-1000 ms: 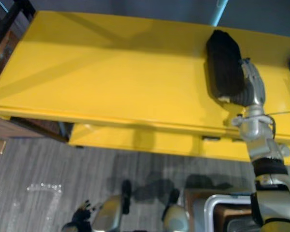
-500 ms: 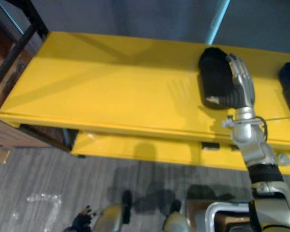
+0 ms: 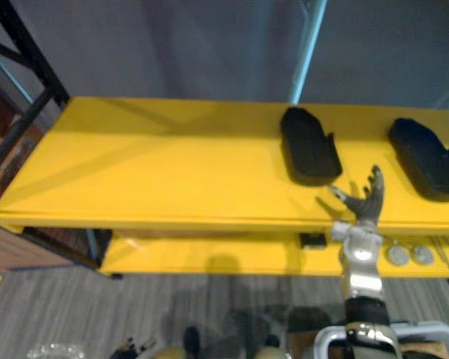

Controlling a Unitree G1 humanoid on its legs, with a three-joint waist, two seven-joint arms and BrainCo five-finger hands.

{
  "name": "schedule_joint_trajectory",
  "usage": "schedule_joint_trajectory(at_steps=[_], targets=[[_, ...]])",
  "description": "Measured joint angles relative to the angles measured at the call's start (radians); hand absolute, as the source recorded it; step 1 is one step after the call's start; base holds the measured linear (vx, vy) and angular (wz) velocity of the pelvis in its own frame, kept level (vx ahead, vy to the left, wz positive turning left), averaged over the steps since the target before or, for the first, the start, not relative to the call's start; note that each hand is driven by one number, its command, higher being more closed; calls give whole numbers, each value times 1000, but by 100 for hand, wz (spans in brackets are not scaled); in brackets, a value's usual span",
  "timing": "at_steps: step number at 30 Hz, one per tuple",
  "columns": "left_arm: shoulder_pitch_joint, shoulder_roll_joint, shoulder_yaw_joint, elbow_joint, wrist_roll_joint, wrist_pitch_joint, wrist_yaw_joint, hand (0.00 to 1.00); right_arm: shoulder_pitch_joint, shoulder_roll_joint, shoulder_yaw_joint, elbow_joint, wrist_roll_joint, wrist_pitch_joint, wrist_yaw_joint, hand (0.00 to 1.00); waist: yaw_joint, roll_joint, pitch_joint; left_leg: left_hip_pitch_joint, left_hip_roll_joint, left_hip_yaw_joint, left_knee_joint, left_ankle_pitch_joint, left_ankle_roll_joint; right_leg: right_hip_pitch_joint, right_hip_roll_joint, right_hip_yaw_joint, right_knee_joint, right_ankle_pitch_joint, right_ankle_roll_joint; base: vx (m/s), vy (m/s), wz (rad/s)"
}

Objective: Walk over and take plastic housings, then place them on the shelf

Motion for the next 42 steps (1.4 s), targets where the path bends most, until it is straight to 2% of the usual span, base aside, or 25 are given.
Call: schedule_joint_trajectory(at_steps=[4,7,12,15,18,23,26,32,37,42], targets=[[0,0,0,0,0,3,5,0,-6,3,-2,50,27,1,27,0,0,-1,-3,24,-1,-1,-2,0,0,24,1,-2,-5,0,0,-9,4,-1],[2,2,6,2,0,23,5,0,-29,5,-3,117,50,3,52,0,2,2,-10,32,-3,-4,-3,3,0,35,0,-5,-6,-1,1,-51,18,1],[1,1,11,18,0,32,2,0,-75,4,-21,198,88,11,63,0,-2,12,-8,3,-14,-36,-3,11,-3,38,-10,-42,-19,-6,7,-76,26,21],[-7,-1,10,16,-1,38,-5,0,-135,-14,-36,208,106,7,72,0,-5,26,18,-37,-22,-39,-2,10,3,3,-24,-53,-5,-8,9,-54,58,21],[-11,-6,8,16,-3,37,-9,0,-220,-45,-39,225,110,-19,100,0,-6,40,83,-43,-24,-27,4,30,10,-16,-36,-51,30,-4,4,9,33,10],[-15,-9,7,15,-10,13,-13,0,-254,-56,-39,188,105,-42,110,0,2,47,109,-40,-24,-26,4,32,17,-17,-36,-49,40,-3,4,58,5,0],[-23,-16,-1,13,-11,-20,-14,0,-261,-90,-38,160,103,-48,110,0,0,63,130,-39,-23,-27,4,30,18,-27,-37,-43,59,-8,-3,33,2,-2],[-25,-30,-12,14,-22,-59,-13,0,-283,-126,-34,159,103,-47,110,0,-13,88,157,-20,-23,-28,4,25,14,-39,-48,-29,120,-59,5,1,0,-1],[-23,-38,-13,15,-50,-57,-14,0,-283,-146,-34,159,103,-47,124,0,-20,103,165,-21,-22,-27,4,25,14,-50,-50,-25,138,-67,6,0,0,0],[-23,-37,-12,14,-49,-50,-25,0,-283,-146,-25,159,103,-47,161,0,-19,103,165,-21,-22,-27,4,25,14,-51,-50,-25,138,-67,6,0,0,0]])
